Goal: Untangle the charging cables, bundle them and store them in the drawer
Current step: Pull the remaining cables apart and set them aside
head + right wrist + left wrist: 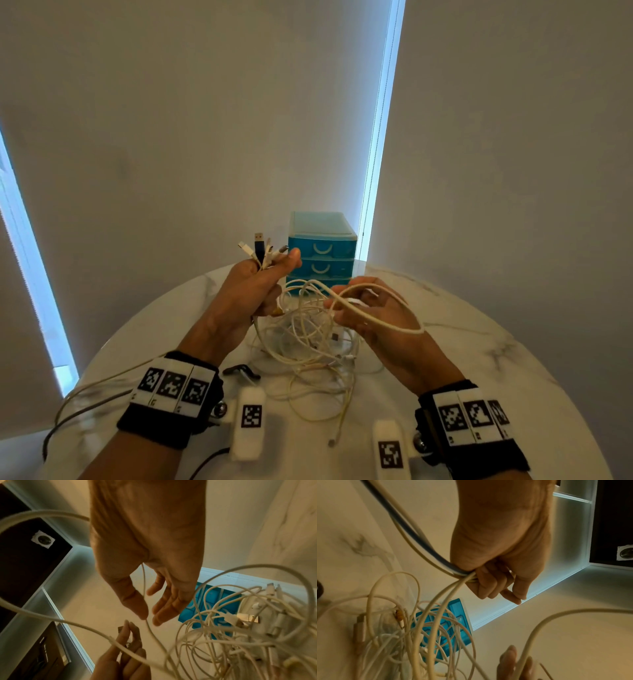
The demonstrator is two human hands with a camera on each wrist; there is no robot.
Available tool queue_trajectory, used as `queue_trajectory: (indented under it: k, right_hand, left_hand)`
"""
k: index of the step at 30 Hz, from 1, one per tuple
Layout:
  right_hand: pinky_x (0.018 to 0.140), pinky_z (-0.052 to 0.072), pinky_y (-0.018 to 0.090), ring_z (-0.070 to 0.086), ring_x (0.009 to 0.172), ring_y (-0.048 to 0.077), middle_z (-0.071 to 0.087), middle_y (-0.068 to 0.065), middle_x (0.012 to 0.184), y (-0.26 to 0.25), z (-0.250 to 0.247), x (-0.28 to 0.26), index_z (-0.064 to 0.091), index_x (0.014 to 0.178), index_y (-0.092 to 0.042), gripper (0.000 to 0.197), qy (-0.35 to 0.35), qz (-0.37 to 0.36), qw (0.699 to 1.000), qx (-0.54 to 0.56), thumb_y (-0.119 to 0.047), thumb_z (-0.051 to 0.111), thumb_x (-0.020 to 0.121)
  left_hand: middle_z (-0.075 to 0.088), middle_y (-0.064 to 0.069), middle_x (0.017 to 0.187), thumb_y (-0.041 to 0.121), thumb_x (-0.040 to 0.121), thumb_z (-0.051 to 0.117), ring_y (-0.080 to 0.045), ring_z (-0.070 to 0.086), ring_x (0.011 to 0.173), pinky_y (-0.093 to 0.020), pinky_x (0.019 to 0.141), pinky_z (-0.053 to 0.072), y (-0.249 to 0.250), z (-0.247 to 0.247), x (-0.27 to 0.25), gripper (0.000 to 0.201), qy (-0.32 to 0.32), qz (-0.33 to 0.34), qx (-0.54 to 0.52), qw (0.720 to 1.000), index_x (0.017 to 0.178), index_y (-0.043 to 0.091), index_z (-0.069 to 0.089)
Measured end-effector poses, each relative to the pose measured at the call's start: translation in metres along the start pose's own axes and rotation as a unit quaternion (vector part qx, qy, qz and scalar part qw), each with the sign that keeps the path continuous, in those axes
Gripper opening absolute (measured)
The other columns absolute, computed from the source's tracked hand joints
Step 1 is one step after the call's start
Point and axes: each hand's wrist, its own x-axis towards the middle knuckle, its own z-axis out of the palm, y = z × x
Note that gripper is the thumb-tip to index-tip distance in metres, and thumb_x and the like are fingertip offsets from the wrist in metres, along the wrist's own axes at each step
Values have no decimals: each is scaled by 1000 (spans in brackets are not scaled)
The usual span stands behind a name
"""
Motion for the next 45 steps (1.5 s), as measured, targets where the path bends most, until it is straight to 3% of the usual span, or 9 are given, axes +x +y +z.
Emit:
queue_trajectory:
  k: [4,6,11,15,22,31,35,41,45]
  right_hand:
    - [91,64,34,74,111,26,76,11,121,0,9,-3,60,135,-9,57,-105,66,991,-52,17,74,86]
    - [94,63,31,74,111,18,77,3,122,0,15,-6,67,133,-18,54,-126,57,979,-147,4,84,86]
    - [82,60,24,76,88,5,82,-7,95,3,22,-8,85,100,-27,15,-25,-18,964,-265,-40,80,95]
    - [77,64,28,78,80,18,82,2,88,0,12,-4,86,95,-22,34,47,-7,972,-228,-51,70,98]
    - [63,59,18,80,71,18,81,4,76,-12,4,-6,83,91,-15,51,123,28,971,-205,-62,65,96]
    - [80,65,24,82,89,25,83,14,90,-14,-5,-3,79,105,-3,47,110,40,990,-74,-48,71,97]
    - [92,64,31,81,101,27,82,17,103,-10,-8,1,76,113,2,38,96,40,995,12,-33,77,96]
    - [87,66,29,80,98,30,79,25,113,-7,-12,6,73,118,7,29,101,55,988,107,2,78,90]
    - [89,65,29,80,96,27,78,27,117,-6,-18,8,71,124,7,32,90,73,986,121,5,75,92]
  left_hand:
    - [24,1,64,41,100,69,-13,19,54,-32,53,15,2,3,1,28,18,0,-42,999,107,14,71]
    - [24,2,65,39,104,66,-11,20,53,-27,49,17,3,4,2,24,26,1,-64,998,102,15,69]
    - [24,3,66,37,107,63,-9,21,51,-20,42,22,2,3,3,24,38,-5,-90,995,94,17,64]
    - [28,7,64,39,108,60,-6,23,49,-20,42,23,0,-5,8,27,87,-9,-153,984,91,18,59]
    - [31,6,59,47,111,51,-7,31,48,-23,44,32,1,-16,13,41,135,29,-285,949,82,18,55]
    - [44,6,67,62,106,48,-9,43,56,-23,55,44,-6,-23,26,46,169,24,-298,939,81,23,50]
    - [34,6,69,70,90,59,-7,34,57,-23,54,36,5,-16,20,48,156,53,-263,950,80,26,45]
    - [34,7,70,86,85,55,-10,33,61,-28,58,32,11,-15,13,60,137,60,-273,950,78,28,46]
    - [35,2,75,95,79,51,-13,35,64,-31,61,29,13,-19,7,72,86,79,-333,936,79,23,50]
